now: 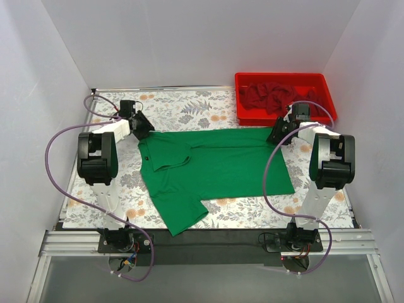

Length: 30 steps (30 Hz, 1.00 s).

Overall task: Fold and stack the t-shirts
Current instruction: Fold the tshirt

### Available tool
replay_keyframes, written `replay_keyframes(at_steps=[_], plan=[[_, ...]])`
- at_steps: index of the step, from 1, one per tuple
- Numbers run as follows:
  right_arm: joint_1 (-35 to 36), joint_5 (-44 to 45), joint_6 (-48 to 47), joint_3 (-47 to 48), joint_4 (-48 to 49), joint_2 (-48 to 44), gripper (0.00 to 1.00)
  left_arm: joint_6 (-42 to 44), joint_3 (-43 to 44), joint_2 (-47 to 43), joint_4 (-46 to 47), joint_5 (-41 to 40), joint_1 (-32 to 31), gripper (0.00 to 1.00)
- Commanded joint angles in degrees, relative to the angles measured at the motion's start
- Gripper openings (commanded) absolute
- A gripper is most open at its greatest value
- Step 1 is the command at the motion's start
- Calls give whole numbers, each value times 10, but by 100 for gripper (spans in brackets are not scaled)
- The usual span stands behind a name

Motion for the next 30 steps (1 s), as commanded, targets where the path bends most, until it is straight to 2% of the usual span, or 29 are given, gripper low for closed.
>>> replay_keyframes(at_steps=[1,6,7,8,12,16,20,26,30], plan=[[-7,13,-19,32,-27,-27,38,10,10,-45,-14,-2,3,41],[-7,9,-26,25,-88,-103,44,8,-62,-191,-56,-27,4,52],[-6,14,-26,12,-110,-133,47,9,-72,-213,-85,-35,4,54],[-7,18,-26,6,-119,-149,52,11,-85,-234,-101,-53,4,60],[-7,42,-34,-40,-166,-226,57,8,-167,-366,-162,-86,4,61],[-7,81,-43,-86,-219,-298,62,-26,-243,-439,-246,-111,-4,61],[-7,102,-50,-144,-249,-354,66,-53,-280,-465,-301,-126,-38,61],[-7,113,-57,-175,-263,-404,66,-112,-307,-458,-352,-140,-125,54],[-7,103,-54,-186,-265,-416,66,-147,-333,-455,-369,-148,-149,48]])
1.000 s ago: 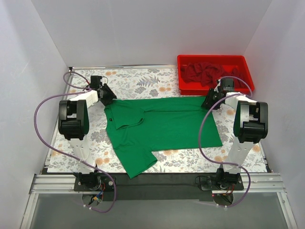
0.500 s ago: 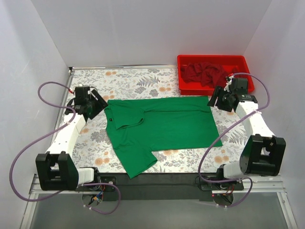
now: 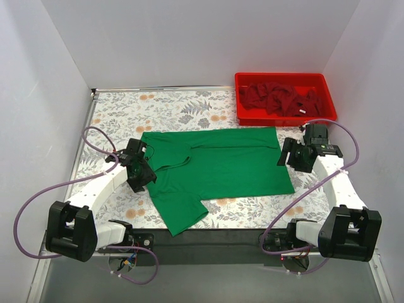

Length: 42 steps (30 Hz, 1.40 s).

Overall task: Fold and stack the t-shirts
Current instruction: Fold the tshirt

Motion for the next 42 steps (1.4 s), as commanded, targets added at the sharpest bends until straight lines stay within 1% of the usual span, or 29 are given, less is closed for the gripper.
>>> replay_keyframes(at_steps=[1,2,7,10,16,25,28,31,32,36,39,42], plan=[[-1,-1,-3,-10,-7,-17,66,-45,-20,-4,-33,-24,-8,46],[-1,-2,-3,-15,-6,-20,65,-47,-26,-6,-30,-28,-8,44],[-1,2,-4,-30,-7,-26,65,-46,-60,14,-3,-20,-11,42],[-1,4,-3,-37,-5,-31,65,-46,-74,10,24,-18,-12,40],[-1,3,5,-50,-6,-27,65,-41,-92,19,53,5,-17,39],[-9,11,25,-76,-10,-17,64,-36,-84,5,68,21,-18,41],[-15,9,29,-81,-11,-9,64,-33,-88,25,73,23,-18,38],[-20,12,37,-86,-15,-2,64,-32,-95,39,71,24,-18,29],[-21,14,40,-88,-19,-2,64,-33,-96,38,70,23,-18,22],[-31,24,49,-98,-33,18,64,-36,-93,31,63,12,-18,0],[-52,28,55,-109,-34,29,63,-34,-89,35,61,12,-18,0],[-60,26,62,-117,-25,36,60,-34,-87,35,60,13,-17,0]])
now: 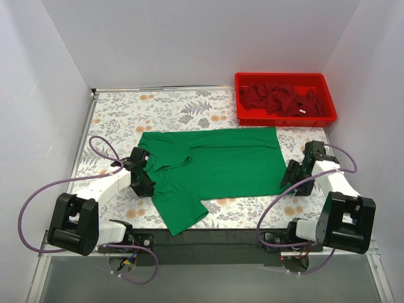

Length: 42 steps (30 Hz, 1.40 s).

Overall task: Fold and stack the t-shirts
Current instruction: Fold the tshirt

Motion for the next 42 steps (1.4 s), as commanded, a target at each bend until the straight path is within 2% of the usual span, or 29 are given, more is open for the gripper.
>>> replay_keyframes(at_steps=[1,6,19,24,27,28,30,42], plan=[[-10,7,16,-9,-2,5,58,-2,1,4,-5,-10,-2,0],[-17,15,14,-20,15,11,57,-6,12,-4,-14,-19,-1,0],[-30,15,21,-40,60,31,45,-4,20,-8,-23,-25,-1,0],[-35,15,19,-46,62,25,32,-5,25,-11,-30,-31,1,0],[-35,15,19,-43,55,21,19,-4,32,-15,-36,-32,0,0],[-36,13,19,-42,52,18,10,-5,34,-17,-37,-33,0,0],[-36,13,18,-38,47,12,1,-4,38,-19,-43,-34,1,0],[-40,-8,6,45,0,3,1,44,78,-17,-66,-27,42,0]])
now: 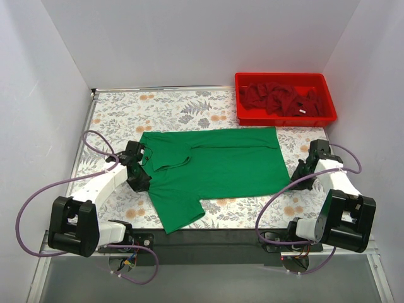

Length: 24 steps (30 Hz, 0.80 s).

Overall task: Fold and stack the t-shirts
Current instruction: Fold the tshirt

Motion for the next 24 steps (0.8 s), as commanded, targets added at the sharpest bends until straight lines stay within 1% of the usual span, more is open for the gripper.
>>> replay_keyframes(at_steps=[1,8,15,19,24], plan=[[-3,-17,-11,52,-13,-5,1,28,34,-2,-9,-6,16,0],[-3,-33,-26,137,-27,42,1,55,72,31,1,16,42,0],[-3,-55,-33,201,-32,94,1,80,108,72,8,48,68,0],[-3,-74,-34,230,-32,132,1,88,127,90,8,55,77,0],[-3,-73,-38,255,-31,161,1,96,148,110,13,55,87,0]])
